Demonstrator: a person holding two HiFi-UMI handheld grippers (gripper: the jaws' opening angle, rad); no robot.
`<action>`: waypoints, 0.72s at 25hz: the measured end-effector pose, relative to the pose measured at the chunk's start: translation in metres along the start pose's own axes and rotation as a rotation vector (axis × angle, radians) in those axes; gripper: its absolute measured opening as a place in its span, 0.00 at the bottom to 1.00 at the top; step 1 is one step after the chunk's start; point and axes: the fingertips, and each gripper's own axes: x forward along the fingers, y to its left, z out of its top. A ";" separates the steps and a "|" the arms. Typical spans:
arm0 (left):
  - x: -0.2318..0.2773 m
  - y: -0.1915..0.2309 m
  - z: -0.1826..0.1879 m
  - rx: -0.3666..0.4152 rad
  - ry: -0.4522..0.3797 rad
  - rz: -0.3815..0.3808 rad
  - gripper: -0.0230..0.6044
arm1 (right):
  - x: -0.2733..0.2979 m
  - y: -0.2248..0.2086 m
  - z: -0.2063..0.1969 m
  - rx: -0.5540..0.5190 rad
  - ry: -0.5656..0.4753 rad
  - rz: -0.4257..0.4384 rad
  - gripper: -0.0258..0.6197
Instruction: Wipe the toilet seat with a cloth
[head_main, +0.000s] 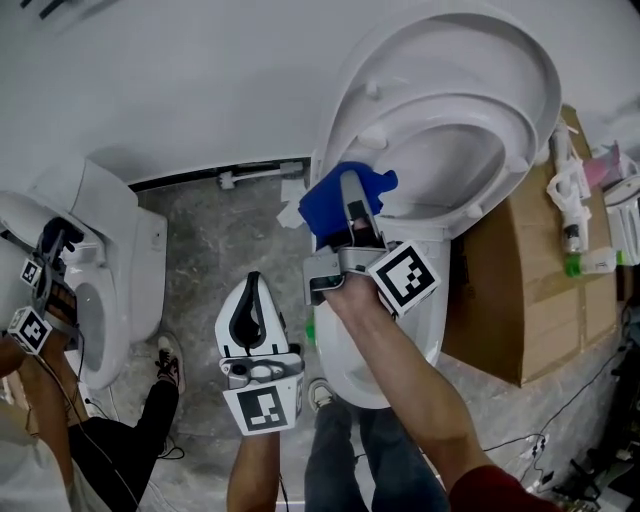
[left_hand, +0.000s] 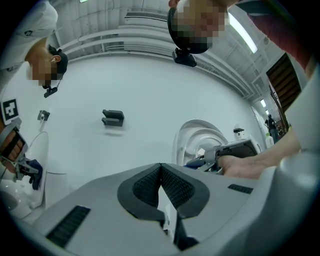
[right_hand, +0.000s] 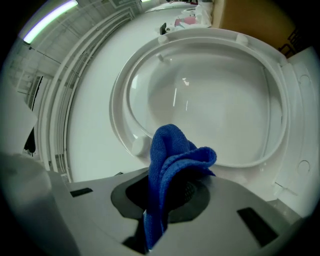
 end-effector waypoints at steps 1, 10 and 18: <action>0.002 -0.002 0.006 0.002 -0.003 -0.001 0.06 | 0.002 0.008 0.005 0.002 -0.004 0.008 0.13; 0.007 -0.008 0.047 0.016 -0.038 -0.002 0.06 | 0.002 0.061 0.021 0.007 0.004 0.039 0.13; 0.010 -0.028 0.061 0.019 -0.048 -0.013 0.06 | 0.005 0.112 0.043 -0.314 0.063 0.148 0.13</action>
